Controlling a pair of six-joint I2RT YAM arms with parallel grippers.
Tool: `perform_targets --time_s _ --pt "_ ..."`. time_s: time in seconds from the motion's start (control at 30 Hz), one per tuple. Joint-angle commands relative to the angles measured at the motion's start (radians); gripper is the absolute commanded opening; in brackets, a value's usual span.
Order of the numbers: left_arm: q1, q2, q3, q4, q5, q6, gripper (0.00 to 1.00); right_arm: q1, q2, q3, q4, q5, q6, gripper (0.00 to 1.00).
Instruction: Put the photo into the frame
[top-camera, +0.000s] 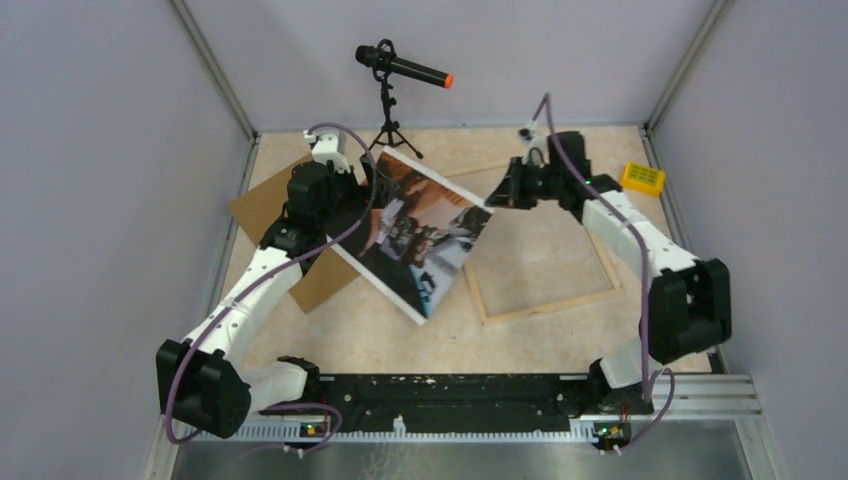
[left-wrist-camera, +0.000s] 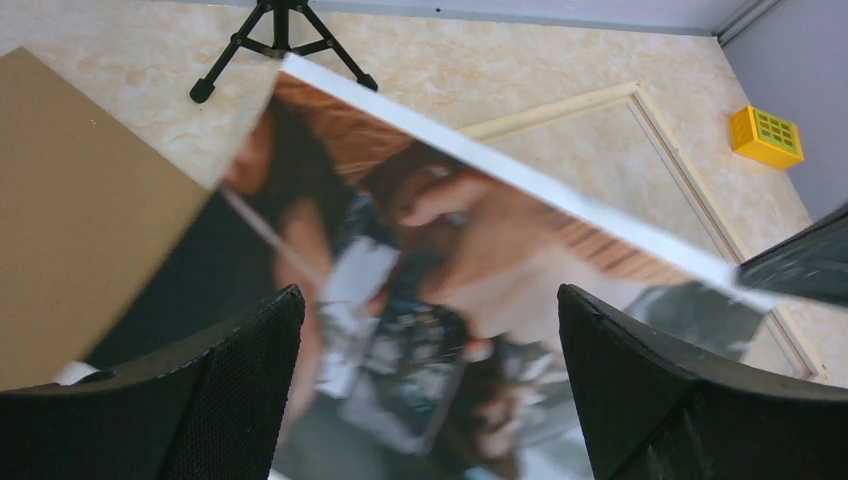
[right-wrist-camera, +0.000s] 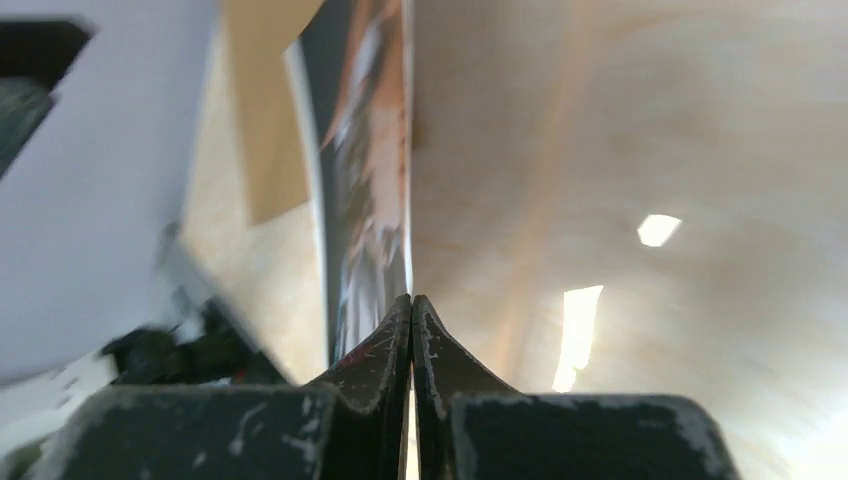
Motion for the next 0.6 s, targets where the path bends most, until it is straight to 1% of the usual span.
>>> perform_targets --time_s 0.0,0.1,0.13,0.2,0.3,0.37,0.5,0.57 --pt "-0.003 -0.022 0.067 -0.02 -0.004 -0.012 0.99 -0.089 -0.187 0.099 -0.558 0.432 -0.361 0.0" --pt "-0.015 -0.013 0.072 -0.026 0.0 -0.006 0.99 -0.103 -0.304 0.161 -0.659 0.645 -0.465 0.0" --pt "-0.018 -0.011 0.075 -0.029 -0.011 -0.005 0.99 -0.103 -0.343 0.18 -0.663 0.71 -0.495 0.0" --pt "-0.018 -0.006 0.084 -0.043 -0.017 -0.008 0.99 -0.103 -0.42 0.215 -0.638 0.79 -0.583 0.0" --pt "-0.035 -0.009 0.079 -0.038 -0.016 -0.009 0.99 -0.103 -0.463 0.278 -0.575 0.828 -0.669 0.0" --pt "-0.043 -0.008 0.073 -0.029 -0.014 -0.004 0.99 -0.103 -0.454 0.335 -0.551 0.868 -0.703 0.0" --pt "-0.044 -0.017 0.071 -0.029 -0.018 -0.002 0.99 -0.103 -0.427 0.444 -0.512 0.948 -0.823 0.0" --pt "-0.046 -0.02 0.068 -0.027 -0.024 0.0 0.99 -0.092 -0.412 0.498 -0.503 0.924 -0.876 0.0"
